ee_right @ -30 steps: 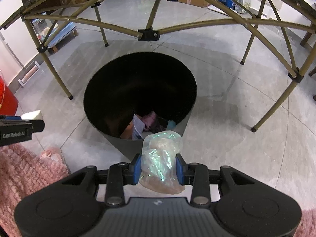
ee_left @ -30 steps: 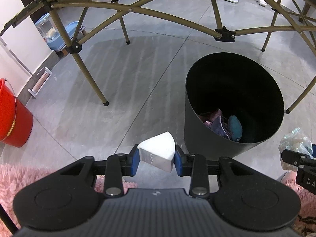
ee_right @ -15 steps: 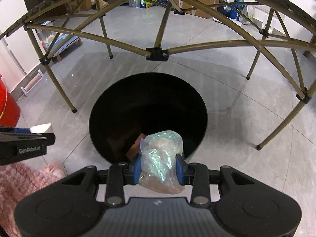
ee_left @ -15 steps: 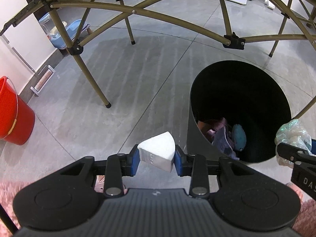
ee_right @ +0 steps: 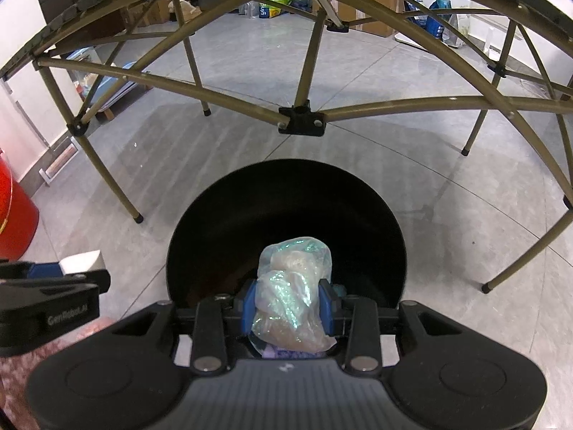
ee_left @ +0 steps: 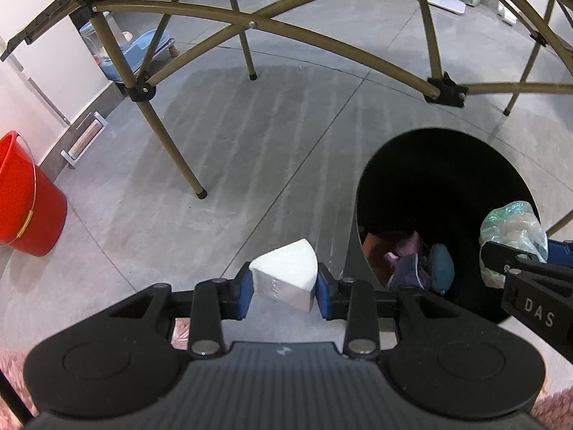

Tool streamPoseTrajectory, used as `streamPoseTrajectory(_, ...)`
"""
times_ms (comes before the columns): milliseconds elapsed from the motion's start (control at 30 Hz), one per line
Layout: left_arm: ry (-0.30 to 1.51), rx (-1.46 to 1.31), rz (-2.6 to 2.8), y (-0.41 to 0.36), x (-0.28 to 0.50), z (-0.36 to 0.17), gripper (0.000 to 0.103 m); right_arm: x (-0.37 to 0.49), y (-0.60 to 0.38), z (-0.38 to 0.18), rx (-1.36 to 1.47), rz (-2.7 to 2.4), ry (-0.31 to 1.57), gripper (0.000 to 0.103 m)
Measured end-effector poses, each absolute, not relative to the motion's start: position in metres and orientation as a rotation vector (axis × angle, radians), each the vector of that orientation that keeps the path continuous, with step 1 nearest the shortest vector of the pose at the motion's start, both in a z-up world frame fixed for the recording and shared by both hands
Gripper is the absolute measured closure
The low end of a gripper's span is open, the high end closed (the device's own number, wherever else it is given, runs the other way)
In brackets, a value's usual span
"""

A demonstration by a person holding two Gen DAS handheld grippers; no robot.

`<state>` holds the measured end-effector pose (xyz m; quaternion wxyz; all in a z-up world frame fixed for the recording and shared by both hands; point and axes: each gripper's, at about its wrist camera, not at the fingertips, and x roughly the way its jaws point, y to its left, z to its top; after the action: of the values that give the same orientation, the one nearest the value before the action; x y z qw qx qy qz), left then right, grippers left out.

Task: Collect trash
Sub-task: 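Carry the foam wedge and plastic bag from the table over the black bin, then open the right tool over the bin to drop the plastic bag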

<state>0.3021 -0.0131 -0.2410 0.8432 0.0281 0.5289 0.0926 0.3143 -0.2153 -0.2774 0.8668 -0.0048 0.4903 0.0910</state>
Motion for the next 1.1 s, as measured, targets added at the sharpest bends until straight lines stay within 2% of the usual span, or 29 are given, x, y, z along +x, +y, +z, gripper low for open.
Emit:
streamPoseTrajectory(767,1.115,-0.003,0.312,0.007,0.346,-0.242,0.068,0.352,-0.202,-0.295,0.015,0.182,1.066,0.068)
streamPoseTrajectory(867,1.121,-0.002,0.308,0.008,0.346,-0.243,0.068,0.354,-0.202,-0.296,0.019,0.177,1.069,0.065)
streamPoseTrajectory(967,1.124,-0.005,0.309,0.009,0.347,-0.243,0.068,0.355,-0.203,-0.298,0.026,0.169,1.078,0.054)
streamPoseTrajectory(1000,1.126,-0.005,0.31,0.01,0.347,-0.243,0.068,0.356,-0.204,-0.299,0.027,0.167,1.086,0.039)
streamPoseTrajectory(1033,1.128,-0.005,0.311,0.01,0.348,-0.243,0.068,0.357,-0.204,-0.3,0.028,0.163,1.093,0.02)
streamPoseTrajectory(1100,1.133,-0.007,0.313,0.01,0.347,-0.244,0.068,0.358,-0.205,-0.303,0.033,0.159,1.108,0.006)
